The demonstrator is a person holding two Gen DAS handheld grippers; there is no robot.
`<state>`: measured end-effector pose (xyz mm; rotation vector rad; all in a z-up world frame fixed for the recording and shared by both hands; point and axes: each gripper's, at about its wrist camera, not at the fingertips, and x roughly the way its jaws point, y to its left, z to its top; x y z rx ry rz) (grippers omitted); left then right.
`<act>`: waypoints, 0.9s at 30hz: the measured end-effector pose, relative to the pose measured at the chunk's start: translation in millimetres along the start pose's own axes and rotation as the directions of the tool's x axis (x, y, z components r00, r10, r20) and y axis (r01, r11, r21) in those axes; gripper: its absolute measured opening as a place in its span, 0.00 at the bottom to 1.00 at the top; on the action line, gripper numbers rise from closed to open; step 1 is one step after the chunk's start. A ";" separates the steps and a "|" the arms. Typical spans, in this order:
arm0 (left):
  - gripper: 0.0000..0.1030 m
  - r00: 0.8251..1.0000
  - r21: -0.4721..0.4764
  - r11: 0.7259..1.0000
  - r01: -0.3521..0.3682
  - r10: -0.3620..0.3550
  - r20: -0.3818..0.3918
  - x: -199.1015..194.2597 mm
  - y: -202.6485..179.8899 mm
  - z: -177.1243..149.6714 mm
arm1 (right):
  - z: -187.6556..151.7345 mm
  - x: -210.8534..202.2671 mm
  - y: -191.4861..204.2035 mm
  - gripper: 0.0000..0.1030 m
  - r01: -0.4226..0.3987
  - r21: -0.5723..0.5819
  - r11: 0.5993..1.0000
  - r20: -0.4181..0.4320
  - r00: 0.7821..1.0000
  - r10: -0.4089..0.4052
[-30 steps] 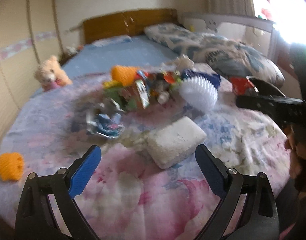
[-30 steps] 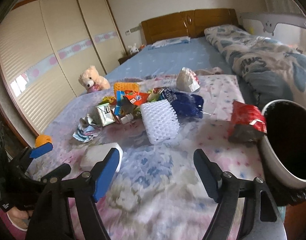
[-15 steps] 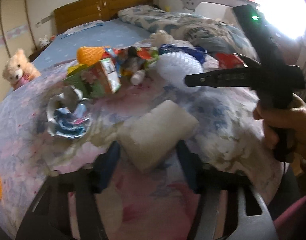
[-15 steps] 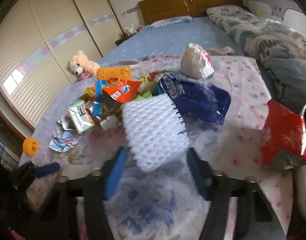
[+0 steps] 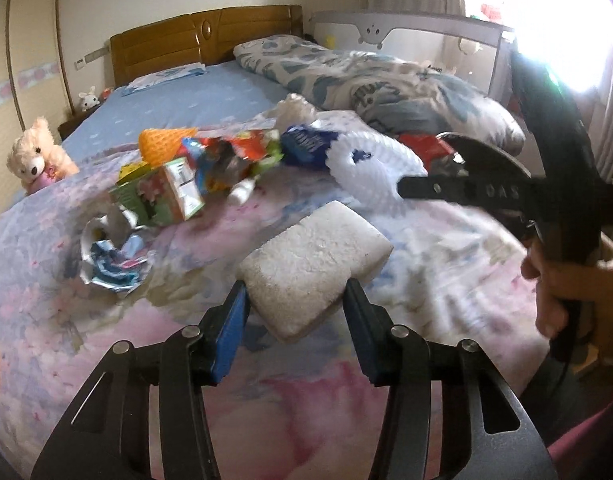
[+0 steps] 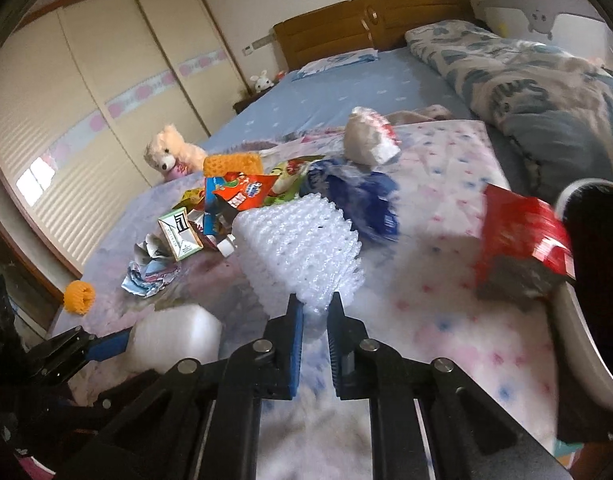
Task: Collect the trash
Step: 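Grasp the white sponge with the left tool while the right tool grasps the white brush, then carry sponge and brush over the bin and open both tools to drop them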
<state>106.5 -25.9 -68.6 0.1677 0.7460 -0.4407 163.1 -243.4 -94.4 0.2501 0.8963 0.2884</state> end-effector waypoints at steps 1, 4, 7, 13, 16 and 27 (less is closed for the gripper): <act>0.46 1.000 -0.001 1.000 0.004 -0.004 0.001 0.3 -3.2 1.4 | -2.6 -5.8 -3.8 0.11 0.006 0.008 1.000 0.004 1.000 -0.006; 0.46 1.000 -0.006 1.000 0.028 -0.028 -0.001 2.7 -13.8 5.3 | -10.3 -23.8 -18.1 0.11 0.027 0.037 0.999 0.014 1.000 -0.027; 0.46 0.999 -0.010 0.999 0.046 -0.046 -0.007 5.7 -25.9 10.0 | -17.2 -40.6 -29.1 0.11 0.046 0.058 0.997 0.029 0.998 -0.048; 0.46 0.998 -0.024 0.998 0.058 -0.059 -0.030 15.4 -51.5 20.7 | -29.7 -74.1 -49.1 0.11 0.082 0.094 0.992 0.059 0.994 -0.088; 0.46 0.997 -0.036 0.997 0.067 -0.068 -0.036 19.7 -62.3 27.0 | -33.7 -86.3 -57.6 0.11 0.102 0.108 0.989 0.074 0.991 -0.111; 0.46 0.994 0.046 0.994 0.103 -0.102 -0.033 32.3 -120.2 57.7 | -33.9 -129.0 -104.8 0.11 0.183 0.177 0.967 0.126 0.970 -0.207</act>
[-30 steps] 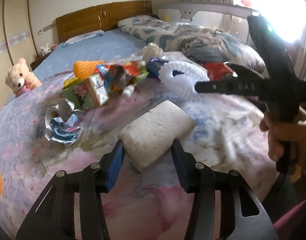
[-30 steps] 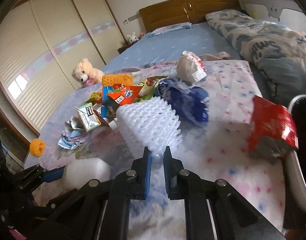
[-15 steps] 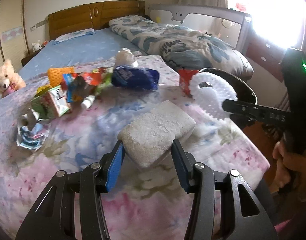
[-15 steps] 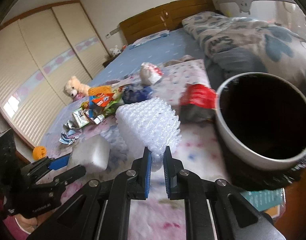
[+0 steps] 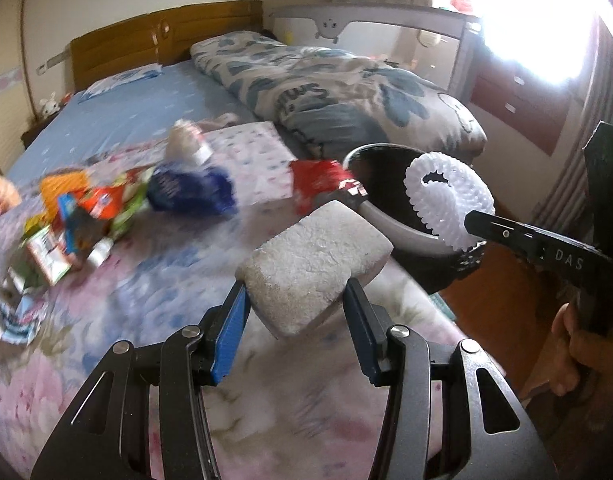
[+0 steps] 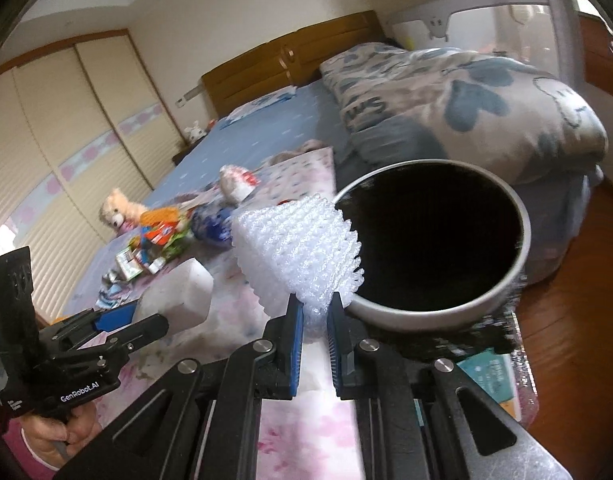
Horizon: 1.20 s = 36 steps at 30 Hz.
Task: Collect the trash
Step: 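Carry sponge and brush over the bin and open both tools to drop them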
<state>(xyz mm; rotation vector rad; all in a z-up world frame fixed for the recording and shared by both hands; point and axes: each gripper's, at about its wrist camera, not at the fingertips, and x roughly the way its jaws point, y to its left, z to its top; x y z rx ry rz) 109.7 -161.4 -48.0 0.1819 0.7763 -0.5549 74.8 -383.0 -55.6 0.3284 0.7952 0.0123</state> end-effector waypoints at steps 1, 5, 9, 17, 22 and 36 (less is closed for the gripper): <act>0.46 1.000 0.012 1.000 -0.002 0.003 -0.001 2.8 -6.8 4.2 | 1.4 -2.3 -5.3 0.11 0.005 0.007 1.000 0.004 1.000 -0.005; 0.46 1.000 0.042 0.999 0.007 -0.007 -0.005 11.8 -25.4 16.3 | 7.7 -9.2 -22.3 0.11 0.033 0.025 0.999 0.020 0.999 -0.033; 0.46 1.000 0.065 0.998 0.011 -0.011 -0.008 21.5 -39.7 27.5 | 14.2 -11.6 -36.0 0.11 0.058 0.034 0.998 0.029 0.998 -0.059; 0.47 1.000 0.088 0.996 0.016 -0.015 -0.016 40.8 -62.8 50.7 | 23.5 -9.4 -59.3 0.11 0.089 0.048 0.995 0.023 0.996 -0.090; 0.48 1.000 0.103 0.995 0.006 -0.004 -0.029 56.7 -73.8 65.7 | 29.5 -4.5 -70.9 0.11 0.098 0.058 0.994 0.011 0.995 -0.098; 0.51 0.998 0.134 0.991 0.009 -0.001 -0.060 92.5 -89.4 89.0 | 49.2 15.3 -89.5 0.11 0.106 0.058 0.993 -0.021 0.994 -0.105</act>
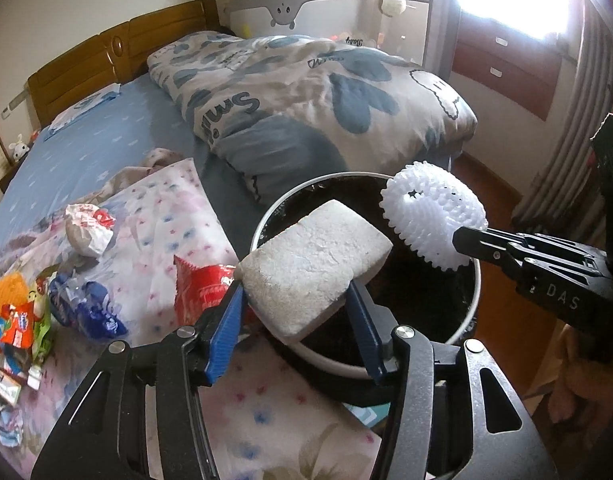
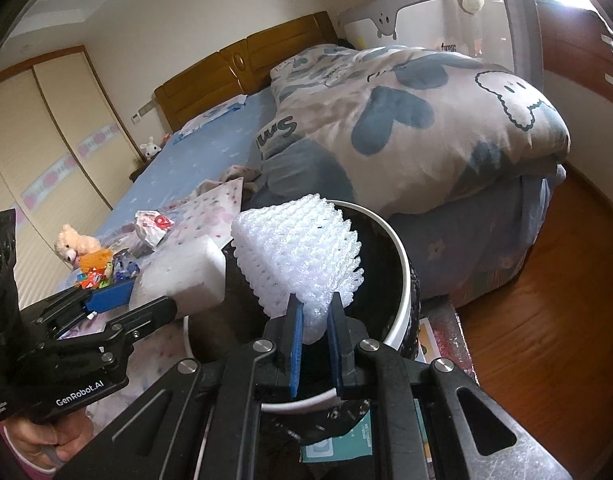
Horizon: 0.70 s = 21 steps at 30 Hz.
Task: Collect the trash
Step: 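Carry sponge and brush over the bin and open both tools to drop them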
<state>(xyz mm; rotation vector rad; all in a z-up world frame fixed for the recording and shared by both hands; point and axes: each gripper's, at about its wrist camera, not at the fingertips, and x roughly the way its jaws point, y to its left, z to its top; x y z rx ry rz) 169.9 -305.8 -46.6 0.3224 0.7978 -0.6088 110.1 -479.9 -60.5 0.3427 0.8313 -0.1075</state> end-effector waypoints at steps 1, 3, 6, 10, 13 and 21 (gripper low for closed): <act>0.52 1.000 -0.001 1.000 0.002 -0.002 -0.004 1.6 -0.4 0.8 | 1.1 2.0 -1.4 0.11 0.000 0.001 1.000 -0.002 1.000 0.000; 0.55 1.000 -0.015 1.000 0.015 -0.015 -0.011 5.5 1.5 3.1 | 2.8 5.3 -4.1 0.15 0.004 0.005 1.000 -0.008 1.000 -0.004; 0.57 0.999 -0.040 0.998 0.043 -0.044 -0.021 8.9 3.9 4.6 | 4.9 10.1 -9.4 0.17 0.019 0.021 1.000 -0.016 1.000 -0.018; 0.71 0.999 -0.053 0.997 0.049 -0.050 -0.005 4.2 6.1 0.6 | 5.6 12.2 -13.5 0.48 0.016 0.046 0.999 -0.023 1.000 -0.015; 0.73 0.999 -0.069 0.996 0.050 -0.049 0.008 -3.9 10.5 -6.8 | 5.4 8.8 -10.6 0.49 0.014 0.045 0.999 -0.011 1.000 -0.013; 0.76 0.999 -0.179 0.983 0.032 -0.029 0.019 -31.6 44.6 -43.9 | -1.8 -1.6 8.2 0.67 -0.020 0.053 0.998 0.022 1.000 0.019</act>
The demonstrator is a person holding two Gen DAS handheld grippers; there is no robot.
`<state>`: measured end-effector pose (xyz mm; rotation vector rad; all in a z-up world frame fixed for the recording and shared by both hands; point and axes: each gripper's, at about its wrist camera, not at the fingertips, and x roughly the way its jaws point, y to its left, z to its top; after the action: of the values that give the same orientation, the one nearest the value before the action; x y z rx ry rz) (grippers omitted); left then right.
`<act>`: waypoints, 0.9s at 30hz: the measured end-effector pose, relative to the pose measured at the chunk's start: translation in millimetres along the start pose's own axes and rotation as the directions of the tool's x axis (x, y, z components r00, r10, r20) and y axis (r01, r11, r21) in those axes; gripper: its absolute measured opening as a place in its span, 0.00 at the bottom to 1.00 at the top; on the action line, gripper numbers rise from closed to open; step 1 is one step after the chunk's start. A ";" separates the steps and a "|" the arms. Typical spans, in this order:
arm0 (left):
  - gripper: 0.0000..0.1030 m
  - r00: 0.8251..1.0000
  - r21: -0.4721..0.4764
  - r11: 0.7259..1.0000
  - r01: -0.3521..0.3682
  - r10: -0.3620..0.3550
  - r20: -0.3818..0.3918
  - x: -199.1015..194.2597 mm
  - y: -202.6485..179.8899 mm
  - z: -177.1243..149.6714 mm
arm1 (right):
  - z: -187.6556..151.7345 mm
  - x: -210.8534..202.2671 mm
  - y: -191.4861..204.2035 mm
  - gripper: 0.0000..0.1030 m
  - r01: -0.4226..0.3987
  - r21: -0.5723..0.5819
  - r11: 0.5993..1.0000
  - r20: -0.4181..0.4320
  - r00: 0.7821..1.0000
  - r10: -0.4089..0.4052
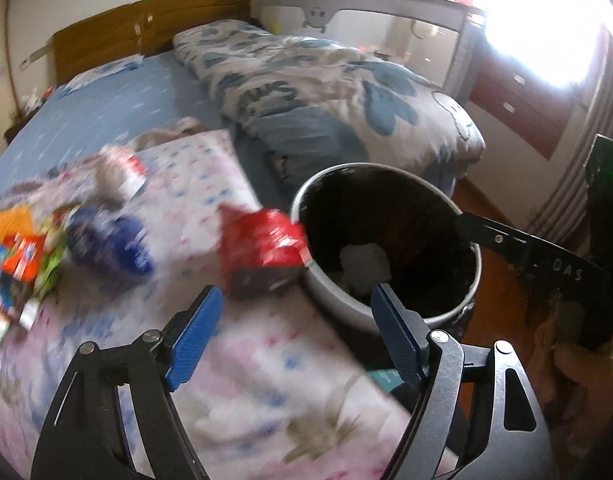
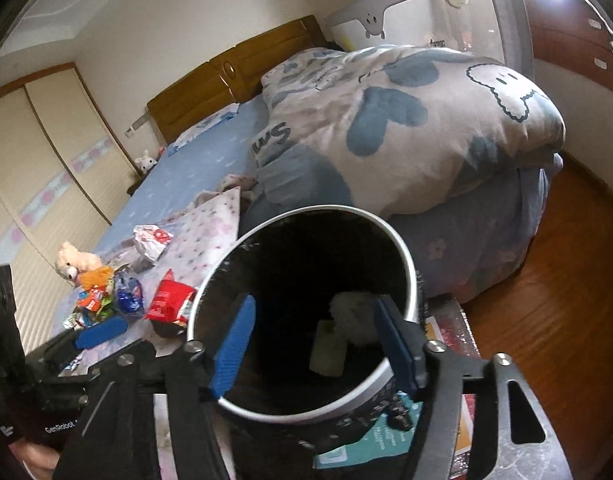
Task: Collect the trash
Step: 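Carry sponge and brush over the bin and open both tools to drop them, then grasp the red snack bag with the right tool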
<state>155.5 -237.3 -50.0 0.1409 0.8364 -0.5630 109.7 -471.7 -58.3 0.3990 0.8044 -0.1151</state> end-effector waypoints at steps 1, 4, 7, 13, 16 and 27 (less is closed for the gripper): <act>0.76 1.000 -0.016 1.000 -0.004 0.005 0.001 -3.4 6.1 -4.1 | -2.1 -0.2 3.6 0.70 -0.006 0.000 1.000 -0.003 1.000 0.006; 0.76 1.000 -0.068 0.998 -0.019 0.018 -0.006 -13.3 26.5 -19.5 | -9.7 -1.1 17.4 0.74 -0.026 -0.003 1.000 -0.011 1.000 0.026; 0.76 0.999 -0.099 0.994 -0.041 0.040 -0.009 -20.3 41.2 -31.6 | -18.1 -0.4 33.4 0.77 -0.049 -0.014 0.999 -0.021 0.999 0.049; 0.76 0.995 -0.157 0.983 -0.095 0.093 -0.021 -31.1 74.4 -54.0 | -31.9 4.5 73.0 0.78 -0.091 -0.083 0.992 -0.040 0.995 0.088; 0.76 0.993 -0.191 0.974 -0.120 0.118 -0.022 -36.5 91.7 -59.0 | -35.7 9.5 91.0 0.78 -0.104 -0.124 0.987 -0.049 0.994 0.098; 0.77 0.991 -0.241 0.961 -0.133 0.133 -0.016 -36.8 120.4 -46.4 | -37.9 29.6 124.8 0.77 -0.095 -0.249 0.964 -0.040 0.995 0.087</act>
<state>168.2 -104.6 -65.9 -0.0259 0.8811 -0.3314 135.7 -340.7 -65.4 0.1980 0.8160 0.0783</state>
